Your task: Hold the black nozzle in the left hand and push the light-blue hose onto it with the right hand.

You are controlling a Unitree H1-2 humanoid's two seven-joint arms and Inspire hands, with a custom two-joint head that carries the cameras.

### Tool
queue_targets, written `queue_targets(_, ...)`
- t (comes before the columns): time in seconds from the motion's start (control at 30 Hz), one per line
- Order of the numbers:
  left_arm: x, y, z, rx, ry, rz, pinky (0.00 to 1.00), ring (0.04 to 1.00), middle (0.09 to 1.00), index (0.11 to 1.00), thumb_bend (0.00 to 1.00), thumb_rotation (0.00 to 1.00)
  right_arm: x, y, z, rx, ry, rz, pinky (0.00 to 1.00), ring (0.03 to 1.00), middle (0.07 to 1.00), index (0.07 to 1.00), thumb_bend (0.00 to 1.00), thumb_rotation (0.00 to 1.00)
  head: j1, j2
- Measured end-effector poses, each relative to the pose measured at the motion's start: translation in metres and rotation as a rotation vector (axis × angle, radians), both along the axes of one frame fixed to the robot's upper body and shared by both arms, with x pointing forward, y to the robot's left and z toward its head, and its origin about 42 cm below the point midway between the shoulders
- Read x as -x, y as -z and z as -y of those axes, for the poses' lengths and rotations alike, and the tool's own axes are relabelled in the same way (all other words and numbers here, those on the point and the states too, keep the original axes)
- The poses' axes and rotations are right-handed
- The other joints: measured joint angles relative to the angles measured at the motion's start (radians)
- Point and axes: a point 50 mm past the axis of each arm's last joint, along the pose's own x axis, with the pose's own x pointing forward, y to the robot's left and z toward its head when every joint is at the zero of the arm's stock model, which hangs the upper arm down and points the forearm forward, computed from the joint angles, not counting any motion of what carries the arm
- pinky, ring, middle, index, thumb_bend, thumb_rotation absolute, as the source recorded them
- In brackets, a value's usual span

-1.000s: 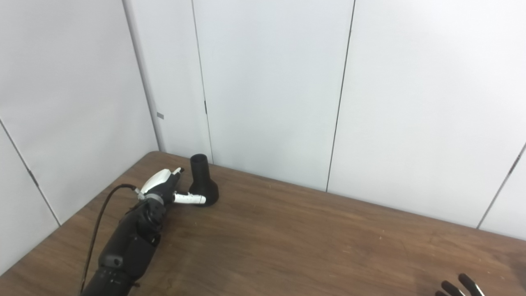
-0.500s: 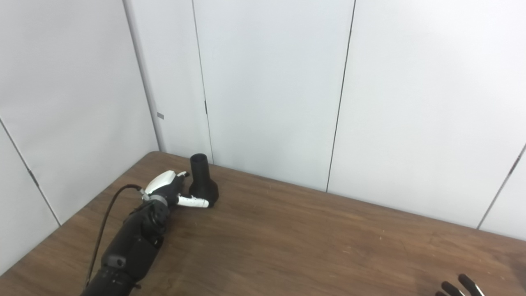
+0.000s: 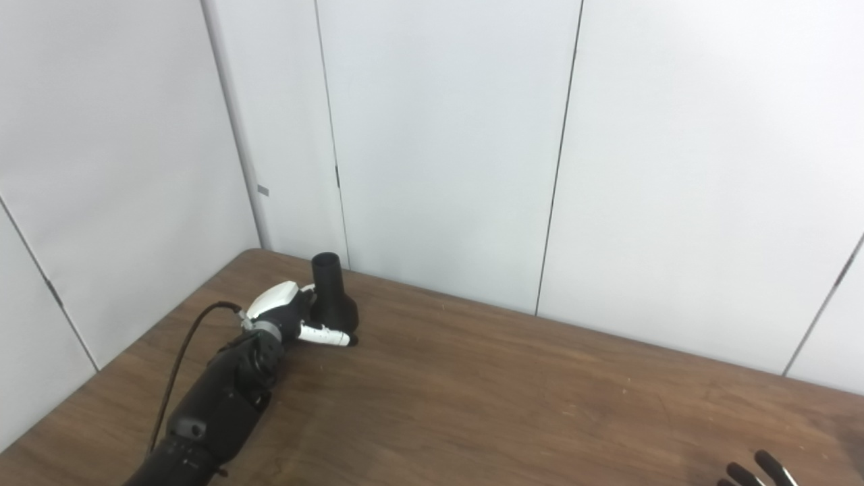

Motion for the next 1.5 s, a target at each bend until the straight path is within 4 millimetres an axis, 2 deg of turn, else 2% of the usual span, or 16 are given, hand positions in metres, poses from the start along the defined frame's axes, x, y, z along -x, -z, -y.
queue_targets(0.33,-0.006,-0.003,0.001,-0.010,-0.009,0.018,1.00,0.993,0.945,0.879,0.93,0.43,0.000,0.001,0.001,0.005,0.003,-0.002,0.76,0.853,0.860,0.938,0.54,0.99,-0.002,0.005)
queue_targets(0.63,-0.009,0.002,0.003,-0.027,-0.013,0.020,1.00,0.975,0.908,0.806,0.87,0.27,0.002,0.002,0.001,0.013,0.008,-0.009,0.76,0.848,0.856,0.933,0.56,0.97,-0.003,0.009)
queue_targets(0.83,-0.018,-0.005,0.000,-0.029,0.008,0.010,1.00,0.920,0.828,0.730,0.83,0.21,0.002,0.003,0.001,0.013,0.009,-0.010,0.77,0.845,0.853,0.929,0.58,0.96,-0.005,0.018)
queue_targets(0.87,-0.018,-0.005,-0.002,-0.026,0.008,0.005,1.00,0.892,0.790,0.665,0.81,0.14,0.003,0.002,0.002,0.013,0.010,-0.010,0.77,0.844,0.853,0.929,0.58,0.95,-0.005,0.020)
queue_targets(0.9,-0.018,-0.006,-0.003,-0.026,0.008,0.008,1.00,0.872,0.765,0.580,0.67,0.10,0.003,0.003,0.002,0.013,0.012,-0.010,0.77,0.844,0.853,0.928,0.58,0.95,-0.005,0.020)
queue_targets(0.93,-0.019,-0.007,-0.003,-0.024,0.009,0.013,1.00,0.860,0.749,0.527,0.58,0.07,0.003,0.003,0.003,0.013,0.014,-0.011,0.77,0.844,0.853,0.928,0.58,0.95,-0.005,0.020)
queue_targets(1.0,-0.022,-0.007,-0.001,-0.024,0.014,0.027,0.95,0.821,0.709,0.495,0.54,0.06,0.004,0.003,0.003,0.013,0.013,-0.012,0.77,0.844,0.853,0.928,0.59,0.95,-0.005,0.020)
queue_targets(1.13,-0.024,-0.006,-0.001,-0.047,0.010,0.055,0.89,0.725,0.626,0.482,0.52,0.05,0.005,0.003,0.003,0.013,0.012,-0.008,0.77,0.846,0.851,0.928,0.60,0.94,-0.006,0.021)
queue_targets(1.27,-0.024,-0.004,0.000,-0.059,0.014,0.085,0.68,0.600,0.565,0.454,0.51,0.00,0.006,0.004,0.004,0.013,0.012,-0.010,0.77,0.846,0.852,0.927,0.60,0.94,-0.009,0.026)
queue_targets(1.4,-0.024,-0.005,-0.001,-0.062,0.003,0.097,0.61,0.552,0.551,0.456,0.52,0.00,0.006,0.005,0.004,0.012,0.009,-0.010,0.77,0.845,0.852,0.925,0.61,0.93,-0.009,0.028)
queue_targets(1.5,-0.023,-0.005,-0.002,-0.061,-0.004,0.093,0.59,0.556,0.544,0.462,0.52,0.00,0.006,0.005,0.005,0.012,0.010,-0.011,0.76,0.844,0.851,0.924,0.62,0.93,-0.011,0.031)
